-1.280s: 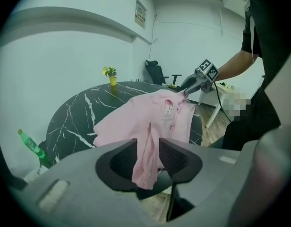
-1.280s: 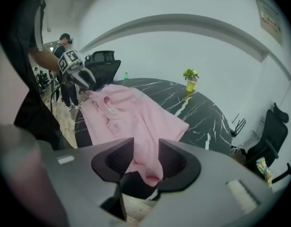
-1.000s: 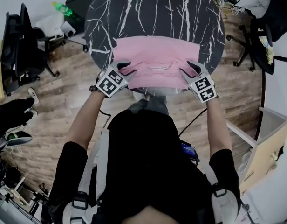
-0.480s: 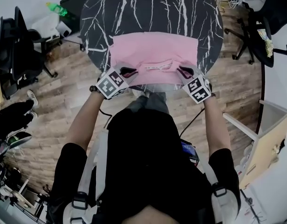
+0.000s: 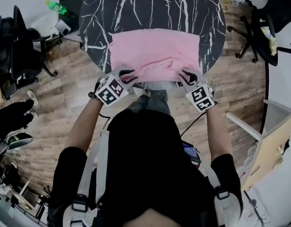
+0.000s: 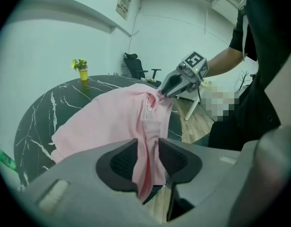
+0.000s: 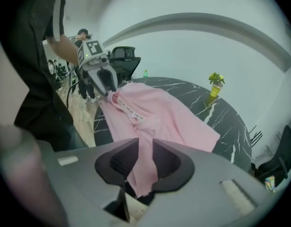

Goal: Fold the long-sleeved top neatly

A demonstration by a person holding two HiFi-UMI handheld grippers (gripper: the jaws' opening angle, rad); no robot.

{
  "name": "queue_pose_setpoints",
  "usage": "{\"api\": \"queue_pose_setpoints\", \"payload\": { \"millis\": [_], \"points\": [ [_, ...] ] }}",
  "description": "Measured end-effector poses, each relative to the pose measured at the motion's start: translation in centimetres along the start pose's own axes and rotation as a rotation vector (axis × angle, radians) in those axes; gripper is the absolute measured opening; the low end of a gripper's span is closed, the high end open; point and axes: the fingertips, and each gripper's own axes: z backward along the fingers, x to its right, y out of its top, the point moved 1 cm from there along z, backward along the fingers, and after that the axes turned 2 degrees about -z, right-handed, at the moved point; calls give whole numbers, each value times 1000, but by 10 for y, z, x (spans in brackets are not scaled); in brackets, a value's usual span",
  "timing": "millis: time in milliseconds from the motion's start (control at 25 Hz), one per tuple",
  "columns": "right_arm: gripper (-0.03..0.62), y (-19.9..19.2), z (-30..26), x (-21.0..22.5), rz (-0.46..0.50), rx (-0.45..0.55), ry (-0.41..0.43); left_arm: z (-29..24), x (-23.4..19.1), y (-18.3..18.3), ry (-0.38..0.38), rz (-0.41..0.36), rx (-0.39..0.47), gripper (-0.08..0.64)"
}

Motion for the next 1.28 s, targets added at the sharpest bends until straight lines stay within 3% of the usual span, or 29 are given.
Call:
{"api": "queue_pose_setpoints", "payload": {
  "millis": [40, 120, 200, 280, 360, 400, 480, 760, 960, 1080, 1280],
  "points": [
    [113, 9, -3, 4, -7, 22, -1, 0, 0, 3, 1, -3, 2, 163],
    [154, 23, -12, 9, -2, 26, 24, 2, 2, 12, -6, -8, 11, 167],
    [227, 28, -24, 12, 21, -10, 60, -1, 6, 20, -24, -19, 9, 170],
    [256, 26, -36, 15, 44, -60, 87, -11, 9, 23, -39, -36, -18, 192],
    [255, 21, -41, 15, 52, -101, 108, -21, 10, 20, -46, -45, -50, 187],
    [222, 19, -41, 13, 58, -112, 118, -23, 11, 19, -50, -46, -60, 158],
    [59, 17, -34, 5, 84, -111, 136, -21, 16, 22, -63, -52, -55, 54],
    [52, -6, -6, -30, 163, -100, 147, -11, 32, 18, -91, -115, -50, 43],
    [56, -23, -2, -47, 187, -120, 171, -9, 40, -1, -111, -82, -67, 54],
    [93, -34, -5, -54, 210, -161, 216, -13, 45, -12, -136, -69, -97, 88],
    [104, -19, 5, -44, 141, -106, 227, -10, 44, -7, -132, -47, -68, 127]
  ]
}}
